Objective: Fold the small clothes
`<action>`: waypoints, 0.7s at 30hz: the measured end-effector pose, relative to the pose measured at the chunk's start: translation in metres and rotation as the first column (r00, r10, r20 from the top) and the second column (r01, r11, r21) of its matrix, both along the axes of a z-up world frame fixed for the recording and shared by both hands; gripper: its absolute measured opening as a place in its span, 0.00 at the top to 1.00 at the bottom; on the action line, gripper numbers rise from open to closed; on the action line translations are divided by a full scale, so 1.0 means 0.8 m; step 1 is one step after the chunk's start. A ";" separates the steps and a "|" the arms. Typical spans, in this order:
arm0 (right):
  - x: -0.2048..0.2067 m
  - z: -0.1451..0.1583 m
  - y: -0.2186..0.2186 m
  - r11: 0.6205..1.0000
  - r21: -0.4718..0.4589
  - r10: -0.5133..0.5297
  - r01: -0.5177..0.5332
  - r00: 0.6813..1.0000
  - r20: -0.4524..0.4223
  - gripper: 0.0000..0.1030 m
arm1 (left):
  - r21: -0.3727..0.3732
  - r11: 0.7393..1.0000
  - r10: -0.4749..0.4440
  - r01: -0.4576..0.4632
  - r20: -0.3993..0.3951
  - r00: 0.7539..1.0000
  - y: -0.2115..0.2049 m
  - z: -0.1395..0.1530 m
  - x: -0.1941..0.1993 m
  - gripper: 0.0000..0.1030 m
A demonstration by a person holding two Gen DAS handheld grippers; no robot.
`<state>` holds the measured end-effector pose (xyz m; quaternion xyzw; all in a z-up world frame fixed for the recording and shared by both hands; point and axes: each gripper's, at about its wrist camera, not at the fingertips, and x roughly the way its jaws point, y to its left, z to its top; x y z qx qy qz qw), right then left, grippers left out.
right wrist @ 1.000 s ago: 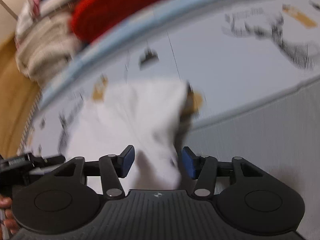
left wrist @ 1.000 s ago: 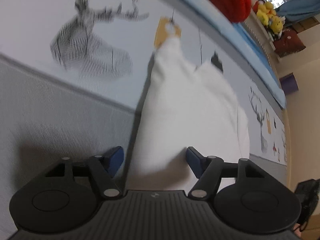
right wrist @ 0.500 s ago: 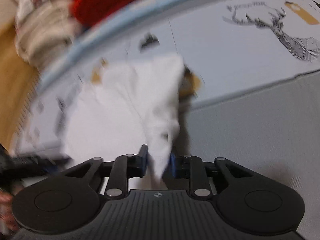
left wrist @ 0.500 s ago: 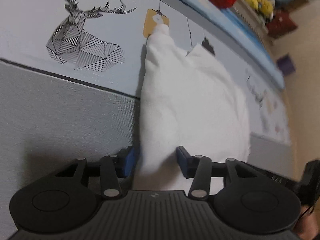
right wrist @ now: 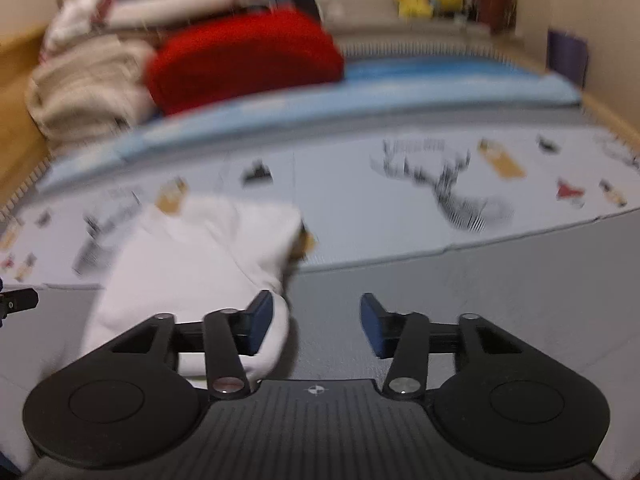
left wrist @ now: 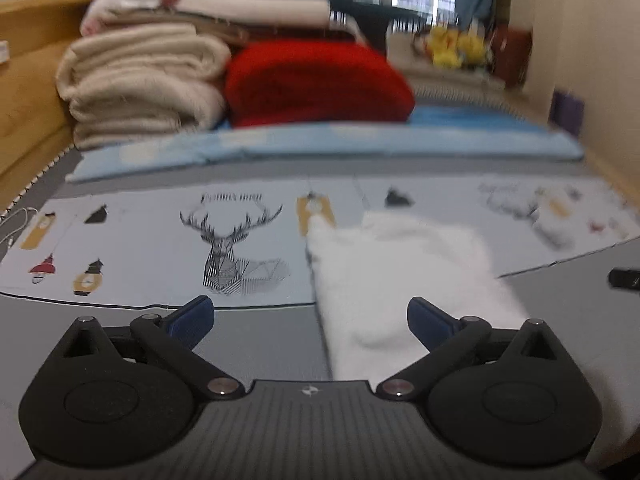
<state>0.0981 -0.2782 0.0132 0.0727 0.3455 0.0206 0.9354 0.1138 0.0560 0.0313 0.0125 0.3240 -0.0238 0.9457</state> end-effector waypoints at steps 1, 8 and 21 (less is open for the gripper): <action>-0.017 0.010 0.003 1.000 -0.003 -0.004 0.004 1.000 0.026 0.48 | -0.006 1.000 0.000 0.000 0.021 1.000 -0.005 0.008 -0.016 0.00; -0.136 0.042 0.028 0.999 -0.018 0.032 -0.031 0.994 0.102 0.41 | -0.003 1.000 -0.023 0.024 0.112 0.993 -0.038 0.031 -0.152 0.00; -0.180 0.000 0.076 0.991 -0.108 0.089 -0.084 0.995 0.040 0.39 | -0.041 0.995 0.088 -0.090 -0.049 0.995 -0.054 -0.030 -0.172 0.00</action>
